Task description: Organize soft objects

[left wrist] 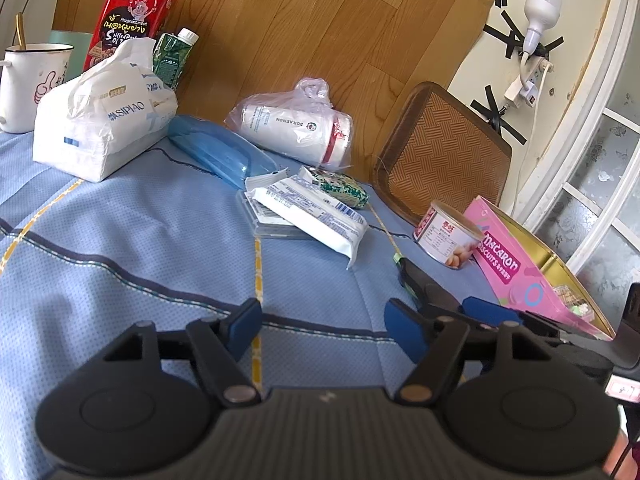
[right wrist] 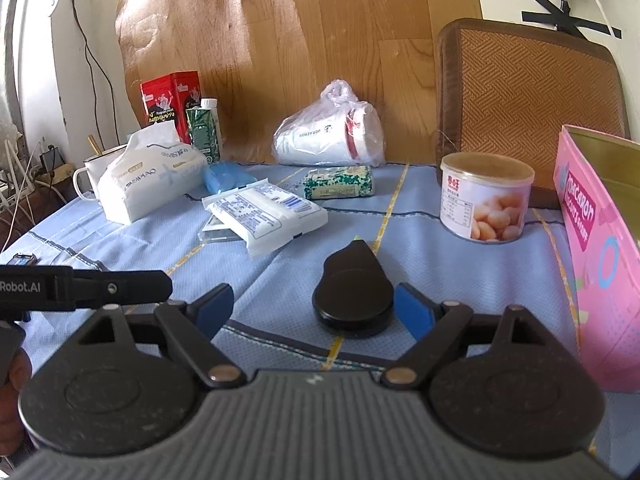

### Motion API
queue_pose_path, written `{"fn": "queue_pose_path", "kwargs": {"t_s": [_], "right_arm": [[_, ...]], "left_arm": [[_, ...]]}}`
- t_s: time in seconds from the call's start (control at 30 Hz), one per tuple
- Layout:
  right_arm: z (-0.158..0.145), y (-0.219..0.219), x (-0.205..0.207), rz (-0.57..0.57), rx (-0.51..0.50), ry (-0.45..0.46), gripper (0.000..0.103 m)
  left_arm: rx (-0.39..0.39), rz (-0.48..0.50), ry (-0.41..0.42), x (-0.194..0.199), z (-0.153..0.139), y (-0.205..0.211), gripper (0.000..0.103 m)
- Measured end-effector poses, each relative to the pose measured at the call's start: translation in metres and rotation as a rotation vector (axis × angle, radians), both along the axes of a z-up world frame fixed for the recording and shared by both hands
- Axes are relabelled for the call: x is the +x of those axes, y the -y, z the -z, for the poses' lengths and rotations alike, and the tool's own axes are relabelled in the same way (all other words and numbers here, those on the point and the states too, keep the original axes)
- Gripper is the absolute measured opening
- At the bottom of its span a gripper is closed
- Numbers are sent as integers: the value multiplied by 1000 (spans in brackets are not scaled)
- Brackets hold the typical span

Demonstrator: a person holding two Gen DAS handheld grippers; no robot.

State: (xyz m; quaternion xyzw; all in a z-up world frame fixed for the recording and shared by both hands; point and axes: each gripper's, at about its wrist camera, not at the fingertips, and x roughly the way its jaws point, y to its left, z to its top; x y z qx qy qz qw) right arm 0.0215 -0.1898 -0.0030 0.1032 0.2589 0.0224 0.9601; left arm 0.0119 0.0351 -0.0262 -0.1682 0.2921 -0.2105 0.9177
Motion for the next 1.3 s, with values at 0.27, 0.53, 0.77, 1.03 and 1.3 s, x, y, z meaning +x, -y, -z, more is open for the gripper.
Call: {"fn": "queue_pose_path", "kwargs": {"t_s": [0.27, 0.53, 0.77, 1.03, 1.3], "right_arm": [[1, 1, 1, -4, 8, -6, 89], [2, 1, 1, 0, 21, -13, 89], [2, 0, 2, 2, 20, -17, 89], [2, 0, 2, -5, 18, -19, 89], [2, 0, 2, -13, 14, -21, 89]], "left_arm": [[-2, 2, 0, 0, 0, 0, 70], [-2, 3, 1, 1, 0, 0, 70], [-2, 3, 1, 0, 0, 0, 70], [-3, 3, 1, 0, 0, 0, 71], [-3, 4, 1, 0, 1, 1, 71]]}}
